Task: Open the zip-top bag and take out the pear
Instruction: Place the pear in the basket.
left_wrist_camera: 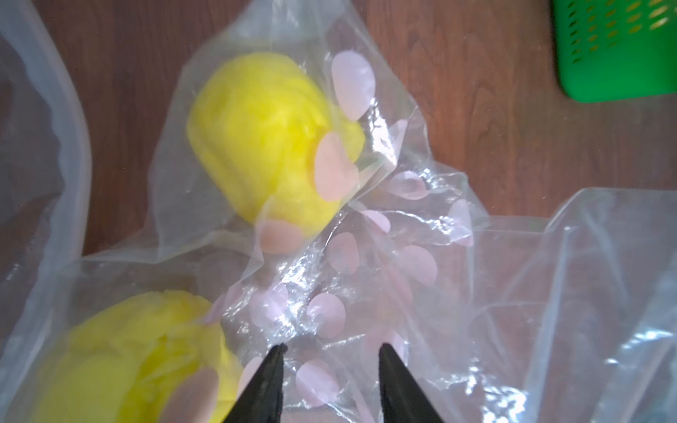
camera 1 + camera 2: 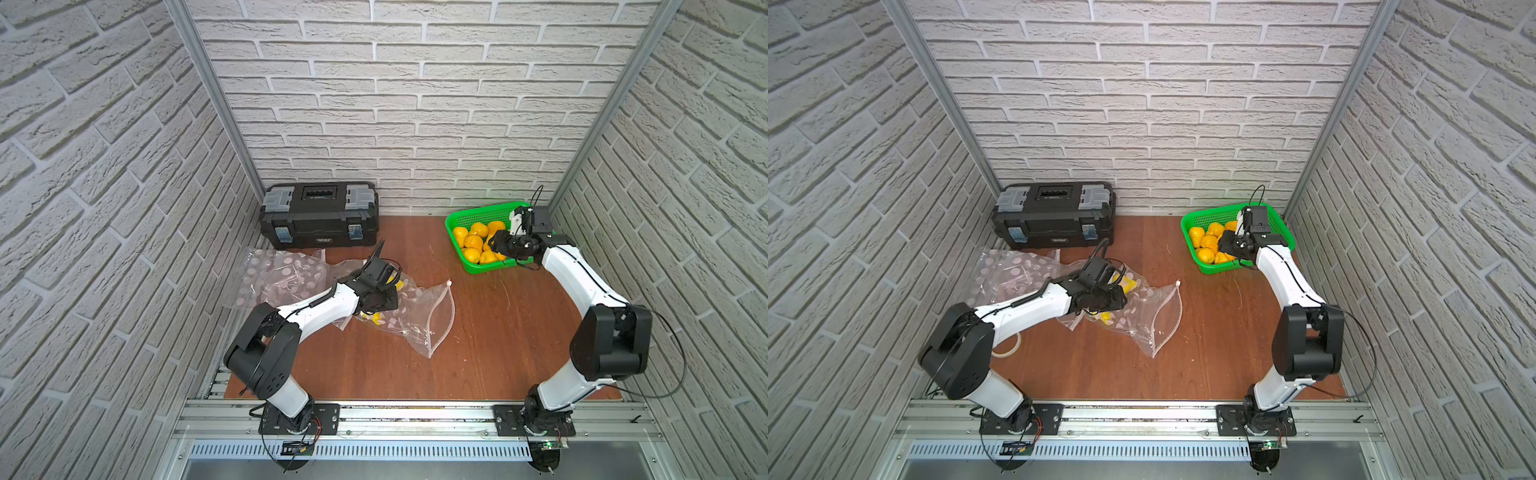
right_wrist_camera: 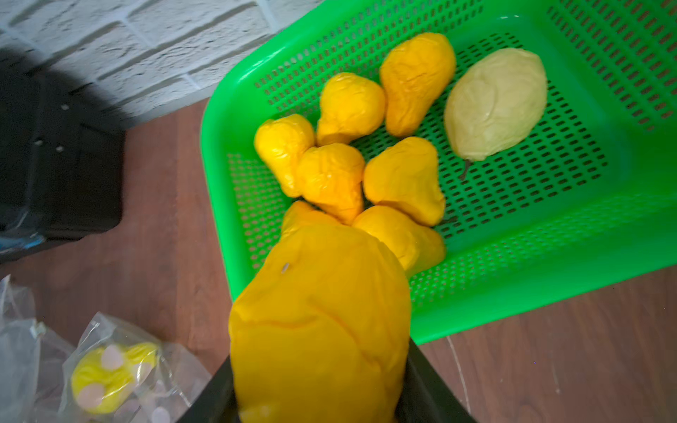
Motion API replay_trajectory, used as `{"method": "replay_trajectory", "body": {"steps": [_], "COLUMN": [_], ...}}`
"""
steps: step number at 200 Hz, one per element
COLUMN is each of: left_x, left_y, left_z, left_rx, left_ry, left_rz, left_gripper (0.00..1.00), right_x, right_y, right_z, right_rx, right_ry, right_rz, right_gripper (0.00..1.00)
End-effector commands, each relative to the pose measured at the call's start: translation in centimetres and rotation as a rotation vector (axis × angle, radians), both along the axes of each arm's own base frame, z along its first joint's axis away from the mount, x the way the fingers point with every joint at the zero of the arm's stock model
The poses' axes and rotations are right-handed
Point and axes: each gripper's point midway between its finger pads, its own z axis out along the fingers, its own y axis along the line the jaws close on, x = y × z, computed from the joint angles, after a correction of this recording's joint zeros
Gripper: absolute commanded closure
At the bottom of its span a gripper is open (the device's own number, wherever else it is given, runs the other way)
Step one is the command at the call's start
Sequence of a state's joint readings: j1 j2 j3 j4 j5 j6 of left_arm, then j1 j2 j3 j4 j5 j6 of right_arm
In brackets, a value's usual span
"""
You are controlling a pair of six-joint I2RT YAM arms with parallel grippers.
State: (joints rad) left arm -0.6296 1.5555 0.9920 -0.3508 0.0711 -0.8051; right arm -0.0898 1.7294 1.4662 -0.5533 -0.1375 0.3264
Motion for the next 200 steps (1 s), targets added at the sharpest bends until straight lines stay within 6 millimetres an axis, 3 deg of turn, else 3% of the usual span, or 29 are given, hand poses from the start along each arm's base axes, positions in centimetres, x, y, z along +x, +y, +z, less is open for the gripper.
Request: {"method": "replay_trajectory", "body": {"steps": [1,32,36,70,101,118,135,169,172,181,200], "left_x": [0.6,1.0,1.1,1.2,1.4,1.6,1.9,2.9,3.0,3.5,4.4], "left_y": [1.2,3.2,3.5,4.9,5.6,5.8,5.9,6.2,6.2,6.3,6.2], "left_z": [1.8,2.1,2.1,1.8,1.7,1.6,1.7,1.9,1.9,2.0,2.1], "left_rx": [-0.008,-0.004,-0.002,-0.003,-0.001,0.003,0.008,0.022,0.025,0.029,0.039], "left_ry": [-0.038,-0.045,-0.044,-0.04,-0.038,-0.038,-0.045,-0.052,-0.052,-0.054,-0.055], "left_rz": [0.027,0.067,0.073,0.103,0.118,0.121,0.118,0.111,0.109,0.108,0.093], "left_gripper": [0.56,0.55,0.55,0.54,0.54,0.53,0.52,0.51,0.51,0.51,0.51], "right_x": [1.9,5.0,5.4,7.3,7.1,6.9,6.4,5.1,4.8,4.3,2.7], "right_y": [-2.4,-4.8,-5.0,-6.0,-6.6,-6.8,-6.9,-7.0,-6.9,-6.8,-6.0], "right_z": [0.1,-0.9,-2.3,-5.4,-7.1,-6.5,-5.3,-1.8,-0.2,1.0,2.4], "right_rx": [0.007,0.029,0.032,0.035,0.012,0.005,-0.014,-0.045,-0.051,-0.055,-0.031], "right_ry": [0.025,0.037,0.061,0.11,0.139,0.115,0.092,0.04,0.012,-0.009,-0.029], "right_rz": [-0.036,-0.092,-0.096,-0.11,-0.123,-0.125,-0.126,-0.131,-0.131,-0.133,-0.13], "right_gripper": [0.69,0.69,0.69,0.67,0.52,0.36,0.3,0.27,0.26,0.27,0.29]}}
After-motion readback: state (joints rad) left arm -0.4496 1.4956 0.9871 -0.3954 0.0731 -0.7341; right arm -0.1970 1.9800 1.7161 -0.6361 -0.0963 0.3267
